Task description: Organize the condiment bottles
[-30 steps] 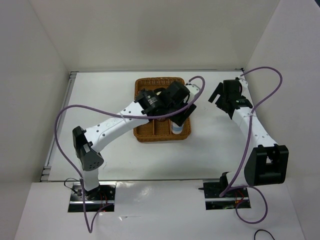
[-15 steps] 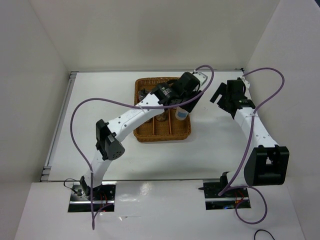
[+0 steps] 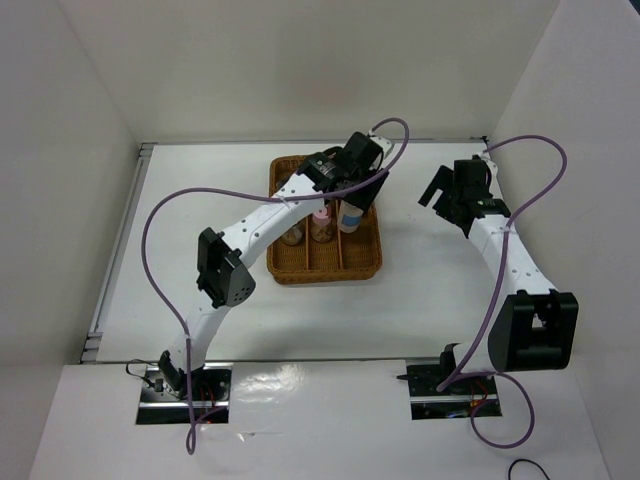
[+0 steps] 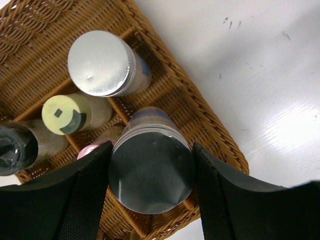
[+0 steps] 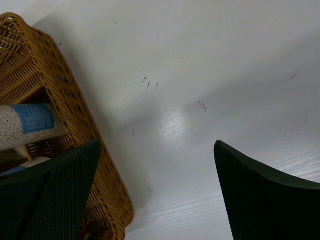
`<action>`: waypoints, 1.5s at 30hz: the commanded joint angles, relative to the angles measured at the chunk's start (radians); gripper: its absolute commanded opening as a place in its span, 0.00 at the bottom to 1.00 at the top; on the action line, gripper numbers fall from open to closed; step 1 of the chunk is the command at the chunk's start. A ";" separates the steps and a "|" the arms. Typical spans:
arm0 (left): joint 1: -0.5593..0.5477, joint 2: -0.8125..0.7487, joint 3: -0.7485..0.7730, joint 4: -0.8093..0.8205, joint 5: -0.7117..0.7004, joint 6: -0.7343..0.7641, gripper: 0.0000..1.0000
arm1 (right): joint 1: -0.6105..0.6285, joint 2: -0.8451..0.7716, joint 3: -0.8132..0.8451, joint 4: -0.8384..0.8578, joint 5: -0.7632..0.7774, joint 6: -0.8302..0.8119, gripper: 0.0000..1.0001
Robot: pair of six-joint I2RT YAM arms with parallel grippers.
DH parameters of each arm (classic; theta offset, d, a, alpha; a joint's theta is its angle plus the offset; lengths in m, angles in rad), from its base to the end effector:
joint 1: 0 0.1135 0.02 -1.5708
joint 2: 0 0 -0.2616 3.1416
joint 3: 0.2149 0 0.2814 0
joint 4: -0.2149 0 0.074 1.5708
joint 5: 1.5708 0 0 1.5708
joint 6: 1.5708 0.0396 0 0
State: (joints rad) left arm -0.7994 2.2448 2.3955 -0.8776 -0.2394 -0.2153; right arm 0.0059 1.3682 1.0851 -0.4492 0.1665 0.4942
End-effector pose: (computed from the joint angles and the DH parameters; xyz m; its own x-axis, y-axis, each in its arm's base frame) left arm 0.3763 -0.3735 0.3438 -0.5750 0.2936 -0.7637 0.4608 0.8875 -0.0057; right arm 0.3322 -0.0046 0.2750 -0.5329 0.4646 -0.7072 0.4205 0.8707 0.2552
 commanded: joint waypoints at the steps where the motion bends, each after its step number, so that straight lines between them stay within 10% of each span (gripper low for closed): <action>1: 0.008 -0.013 0.027 0.087 0.063 -0.024 0.40 | -0.006 0.014 0.013 0.026 -0.013 -0.017 0.98; 34: 0.048 -0.059 -0.283 0.335 0.132 -0.052 0.42 | 0.003 -0.058 0.032 -0.011 -0.074 -0.017 0.98; 45: 0.048 -0.191 -0.406 0.322 0.101 -0.070 1.00 | 0.078 -0.103 0.012 -0.051 -0.062 -0.026 0.98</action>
State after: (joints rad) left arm -0.7544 2.1407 1.9915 -0.5610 -0.1261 -0.2665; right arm 0.0628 1.3327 1.0920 -0.4789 0.0902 0.4808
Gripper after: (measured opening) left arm 0.978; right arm 0.975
